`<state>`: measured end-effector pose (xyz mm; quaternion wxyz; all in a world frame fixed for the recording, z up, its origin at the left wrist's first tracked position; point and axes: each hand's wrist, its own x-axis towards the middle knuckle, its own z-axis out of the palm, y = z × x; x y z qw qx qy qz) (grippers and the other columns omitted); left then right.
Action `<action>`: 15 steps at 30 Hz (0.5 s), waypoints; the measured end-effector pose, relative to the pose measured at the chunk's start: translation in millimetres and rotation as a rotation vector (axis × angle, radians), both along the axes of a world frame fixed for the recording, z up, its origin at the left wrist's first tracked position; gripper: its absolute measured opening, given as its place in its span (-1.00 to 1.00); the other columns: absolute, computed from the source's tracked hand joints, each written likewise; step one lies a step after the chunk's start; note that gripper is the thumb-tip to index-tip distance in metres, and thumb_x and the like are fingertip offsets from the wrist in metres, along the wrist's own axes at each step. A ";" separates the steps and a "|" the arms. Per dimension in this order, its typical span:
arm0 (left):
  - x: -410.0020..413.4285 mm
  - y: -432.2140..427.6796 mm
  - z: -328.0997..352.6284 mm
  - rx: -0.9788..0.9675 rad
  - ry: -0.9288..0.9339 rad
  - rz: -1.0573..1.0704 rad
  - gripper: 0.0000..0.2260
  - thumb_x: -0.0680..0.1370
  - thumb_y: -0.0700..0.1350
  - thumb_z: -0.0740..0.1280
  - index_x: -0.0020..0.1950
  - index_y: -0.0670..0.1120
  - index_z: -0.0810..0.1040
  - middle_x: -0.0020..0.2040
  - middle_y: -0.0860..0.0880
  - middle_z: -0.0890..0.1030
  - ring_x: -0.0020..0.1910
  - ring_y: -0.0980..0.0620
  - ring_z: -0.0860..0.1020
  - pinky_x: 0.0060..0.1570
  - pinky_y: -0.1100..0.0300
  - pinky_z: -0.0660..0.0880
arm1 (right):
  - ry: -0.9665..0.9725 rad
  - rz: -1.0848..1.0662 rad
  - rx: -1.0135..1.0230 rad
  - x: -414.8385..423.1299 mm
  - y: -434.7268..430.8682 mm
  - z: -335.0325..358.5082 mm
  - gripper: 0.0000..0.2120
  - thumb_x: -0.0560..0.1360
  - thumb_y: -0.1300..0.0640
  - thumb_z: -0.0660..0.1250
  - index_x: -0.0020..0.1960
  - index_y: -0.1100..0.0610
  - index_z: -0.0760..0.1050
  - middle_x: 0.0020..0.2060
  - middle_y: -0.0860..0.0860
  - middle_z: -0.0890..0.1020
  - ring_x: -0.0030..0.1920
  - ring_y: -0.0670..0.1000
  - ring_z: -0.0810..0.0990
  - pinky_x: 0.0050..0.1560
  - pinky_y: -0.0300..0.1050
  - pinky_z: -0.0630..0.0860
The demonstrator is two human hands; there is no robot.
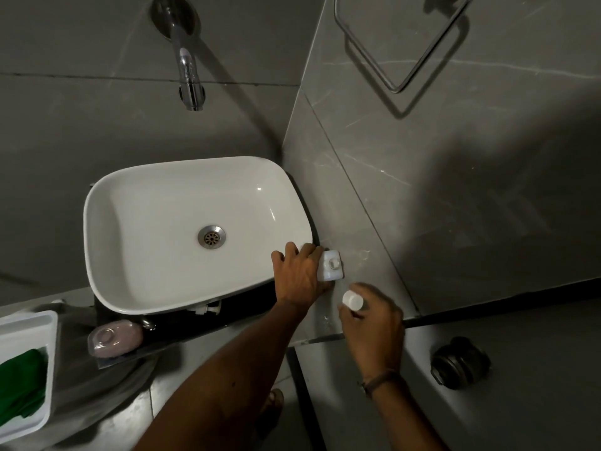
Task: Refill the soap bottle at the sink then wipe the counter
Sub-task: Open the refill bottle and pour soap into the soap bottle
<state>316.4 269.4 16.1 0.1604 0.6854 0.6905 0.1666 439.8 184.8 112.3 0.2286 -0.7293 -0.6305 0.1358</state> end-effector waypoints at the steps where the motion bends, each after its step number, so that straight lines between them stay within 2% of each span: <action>1: 0.7 1.9 -0.8 0.001 0.012 0.010 -0.30 0.37 0.40 0.49 0.41 0.08 0.52 0.38 -0.04 0.55 0.23 -0.15 0.46 0.11 -0.04 0.27 | 0.028 -0.009 -0.023 3.0 -7.2 -5.3 -0.69 0.41 0.18 0.58 0.14 0.06 0.65 0.02 -0.05 0.70 0.01 -0.09 0.66 0.03 -0.27 0.61; 3: 1.7 5.3 0.2 -0.004 0.033 0.044 -0.30 0.36 0.42 0.48 0.37 0.06 0.55 0.39 -0.07 0.49 0.23 -0.17 0.46 0.12 -0.07 0.32 | 0.039 -0.017 -0.082 7.0 -16.3 -16.6 -0.69 0.40 0.21 0.59 0.11 0.06 0.65 -0.01 -0.08 0.67 -0.01 -0.12 0.63 -0.01 -0.37 0.54; 7: 2.6 9.5 3.3 0.003 0.074 0.052 -0.33 0.34 0.46 0.45 0.25 0.02 0.63 0.34 -0.07 0.50 0.19 -0.17 0.46 0.08 -0.08 0.33 | 0.082 -0.070 -0.228 11.5 -20.8 -33.9 -0.73 0.43 0.18 0.56 0.10 0.06 0.63 -0.02 -0.04 0.69 0.00 -0.02 0.67 -0.05 -0.19 0.65; 10: 4.1 10.7 5.4 0.005 0.092 0.052 -0.34 0.35 0.45 0.45 0.23 0.00 0.64 0.32 -0.07 0.48 0.19 -0.17 0.45 0.08 -0.08 0.33 | 0.058 -0.047 -0.237 8.6 -19.7 -43.8 -0.81 0.41 0.18 0.57 -0.02 0.05 0.62 -0.12 -0.08 0.66 -0.09 -0.06 0.66 -0.19 -0.43 0.50; 11: 4.3 10.9 5.6 0.002 0.091 0.051 -0.34 0.35 0.44 0.45 0.24 0.00 0.63 0.33 -0.07 0.47 0.20 -0.17 0.45 0.09 -0.08 0.33 | 0.067 -0.041 -0.244 6.2 -19.3 -48.7 -0.79 0.41 0.18 0.57 -0.01 0.05 0.61 -0.12 -0.08 0.65 -0.09 -0.06 0.66 -0.19 -0.43 0.49; 15: 3.2 11.8 2.7 -0.011 0.075 0.042 -0.26 0.32 0.45 0.49 0.34 0.00 0.58 0.39 -0.08 0.45 0.25 -0.16 0.43 0.13 -0.07 0.33 | 0.147 -0.067 -0.353 -8.0 -19.6 -69.7 -0.76 0.42 0.13 0.58 0.02 0.02 0.59 -0.08 -0.05 0.69 -0.03 -0.01 0.68 -0.05 -0.08 0.68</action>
